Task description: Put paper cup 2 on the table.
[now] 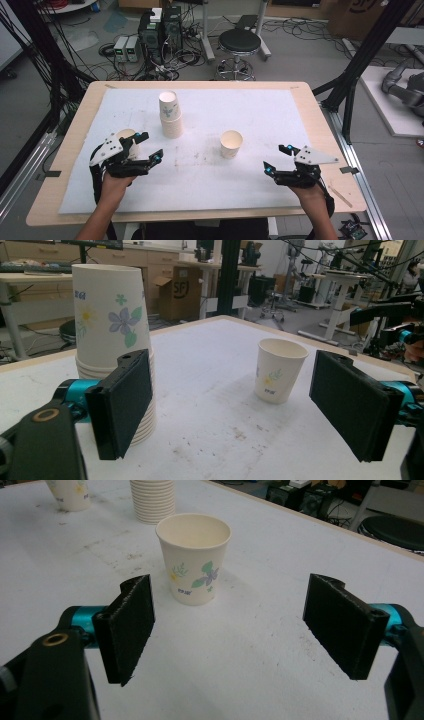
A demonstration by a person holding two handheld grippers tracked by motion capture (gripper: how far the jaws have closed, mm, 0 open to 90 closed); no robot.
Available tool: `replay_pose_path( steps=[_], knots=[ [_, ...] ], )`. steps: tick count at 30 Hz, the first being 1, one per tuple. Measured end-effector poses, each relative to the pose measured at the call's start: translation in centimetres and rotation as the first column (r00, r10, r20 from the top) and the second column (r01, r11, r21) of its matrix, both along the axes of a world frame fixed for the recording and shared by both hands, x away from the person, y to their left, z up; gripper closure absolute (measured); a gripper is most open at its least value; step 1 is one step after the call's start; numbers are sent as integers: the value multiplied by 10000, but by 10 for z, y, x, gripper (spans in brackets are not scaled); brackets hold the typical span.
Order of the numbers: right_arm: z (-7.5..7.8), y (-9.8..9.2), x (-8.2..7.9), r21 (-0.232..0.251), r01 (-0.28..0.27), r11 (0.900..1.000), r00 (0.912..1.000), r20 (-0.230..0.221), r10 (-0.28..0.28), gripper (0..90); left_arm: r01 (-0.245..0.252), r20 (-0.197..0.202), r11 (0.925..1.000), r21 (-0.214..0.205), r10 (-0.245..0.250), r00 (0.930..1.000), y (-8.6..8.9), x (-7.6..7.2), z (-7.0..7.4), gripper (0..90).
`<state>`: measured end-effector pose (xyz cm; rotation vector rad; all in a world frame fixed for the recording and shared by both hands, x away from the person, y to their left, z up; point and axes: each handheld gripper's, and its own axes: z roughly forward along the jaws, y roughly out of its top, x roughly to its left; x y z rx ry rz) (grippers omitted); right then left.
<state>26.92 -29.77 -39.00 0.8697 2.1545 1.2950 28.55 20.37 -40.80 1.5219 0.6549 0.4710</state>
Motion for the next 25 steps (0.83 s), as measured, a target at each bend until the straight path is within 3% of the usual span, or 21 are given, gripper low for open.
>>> replay_pose_path(
  steps=[25],
  knots=[
    [-1,-3,1,37,41,10000,10000,-28,-41,211,-59,-50,9999,156,60,10000,-3,2,-2,178]
  ],
)
